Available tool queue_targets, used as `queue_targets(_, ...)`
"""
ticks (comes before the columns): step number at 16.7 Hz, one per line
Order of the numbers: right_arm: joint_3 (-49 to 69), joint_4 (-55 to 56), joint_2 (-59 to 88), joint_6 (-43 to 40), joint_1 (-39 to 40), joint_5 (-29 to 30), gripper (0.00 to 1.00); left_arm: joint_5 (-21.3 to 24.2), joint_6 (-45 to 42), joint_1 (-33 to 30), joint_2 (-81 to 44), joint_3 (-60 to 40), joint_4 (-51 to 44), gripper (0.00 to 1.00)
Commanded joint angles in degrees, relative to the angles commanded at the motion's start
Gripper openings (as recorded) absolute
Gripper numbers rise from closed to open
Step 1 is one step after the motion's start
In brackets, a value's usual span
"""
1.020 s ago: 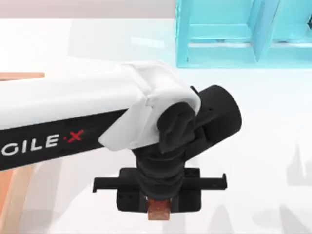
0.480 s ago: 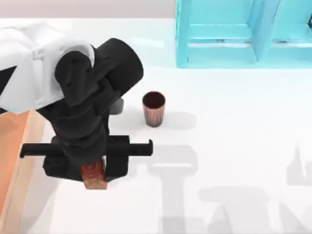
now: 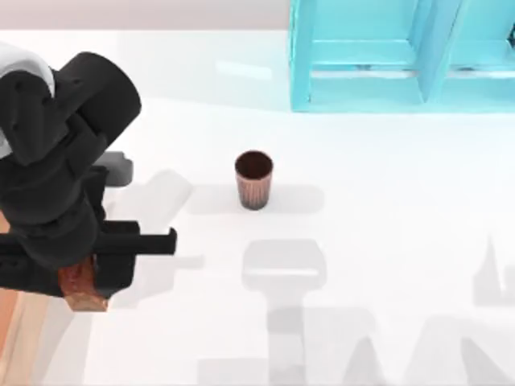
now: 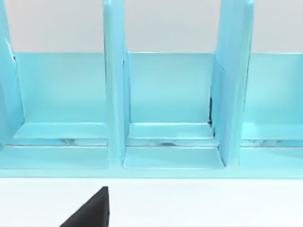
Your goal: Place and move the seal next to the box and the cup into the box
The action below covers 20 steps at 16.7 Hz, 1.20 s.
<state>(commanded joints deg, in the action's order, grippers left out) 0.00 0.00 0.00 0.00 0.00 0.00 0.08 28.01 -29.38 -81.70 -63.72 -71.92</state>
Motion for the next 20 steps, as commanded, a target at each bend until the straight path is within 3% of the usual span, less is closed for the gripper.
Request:
queue_targets(4, 0.0, 0.0, 0.0, 0.0, 0.0, 0.0, 1.00, -0.1, -0.1, 0.0, -0.7, 2.2, 2.4, 0.00)
queue_targets(10, 0.0, 0.0, 0.0, 0.0, 0.0, 0.0, 1.00, 0.0, -0.3, 0.3, -2.6, 11.8, 14.8, 0.00)
queue_targets(14, 0.0, 0.0, 0.0, 0.0, 0.0, 0.0, 1.00, 0.0, -0.3, 0.3, -3.0, 12.4, 15.5, 0.00)
queue_targets(20, 0.0, 0.0, 0.0, 0.0, 0.0, 0.0, 1.00, 0.0, -0.3, 0.3, -3.0, 12.4, 15.5, 0.45)
